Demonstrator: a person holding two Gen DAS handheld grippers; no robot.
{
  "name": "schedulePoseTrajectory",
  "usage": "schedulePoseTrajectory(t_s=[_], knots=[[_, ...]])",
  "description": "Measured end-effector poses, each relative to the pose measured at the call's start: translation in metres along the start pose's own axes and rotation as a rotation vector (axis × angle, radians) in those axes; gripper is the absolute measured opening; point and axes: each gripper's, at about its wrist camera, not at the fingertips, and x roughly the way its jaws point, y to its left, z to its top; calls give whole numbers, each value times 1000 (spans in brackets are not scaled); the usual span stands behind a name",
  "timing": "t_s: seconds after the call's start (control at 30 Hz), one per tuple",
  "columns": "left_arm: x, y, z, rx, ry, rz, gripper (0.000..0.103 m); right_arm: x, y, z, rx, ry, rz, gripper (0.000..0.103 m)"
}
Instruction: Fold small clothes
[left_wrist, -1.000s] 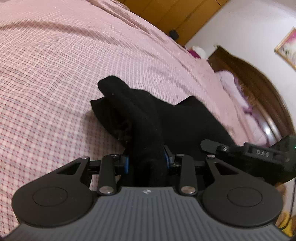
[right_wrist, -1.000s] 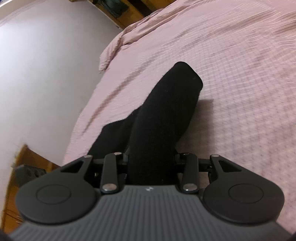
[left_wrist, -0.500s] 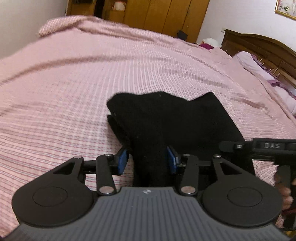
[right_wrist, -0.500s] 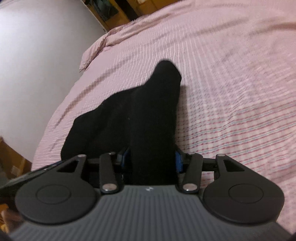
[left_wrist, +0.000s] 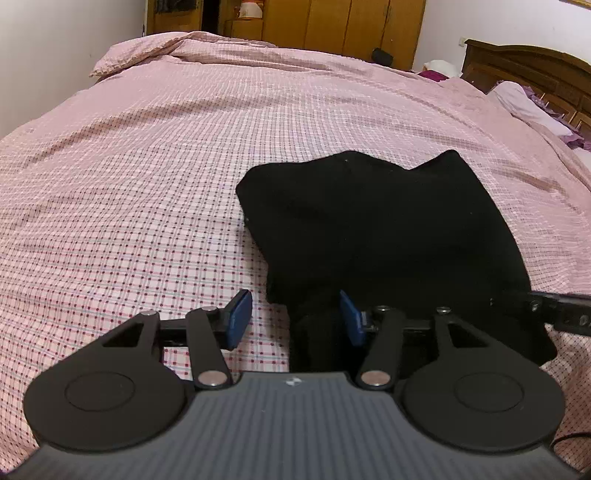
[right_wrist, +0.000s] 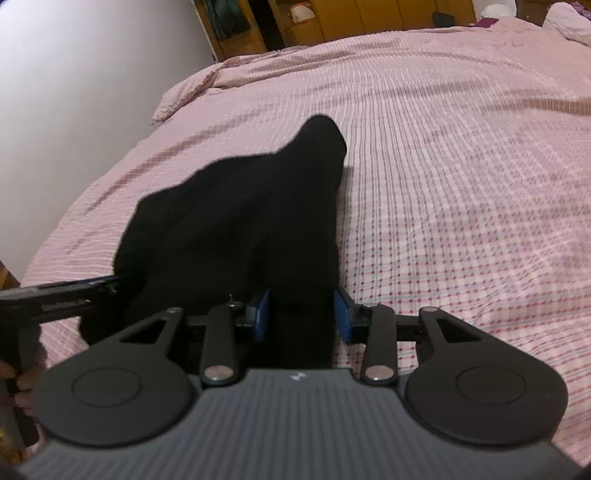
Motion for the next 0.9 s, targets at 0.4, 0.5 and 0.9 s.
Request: schedulePoseTrajectory(t_s=[0.4, 0.5, 0.9], knots=[[-43, -17, -3, -29, 55, -75, 72, -49, 27, 3, -44, -68, -11, 69], [-56, -26, -7, -25, 54, -68, 89, -61, 38, -1, -63, -66, -18, 69], [-65, -43, -24, -24, 108, 27, 99, -72, 47, -28, -28, 14, -94, 81]])
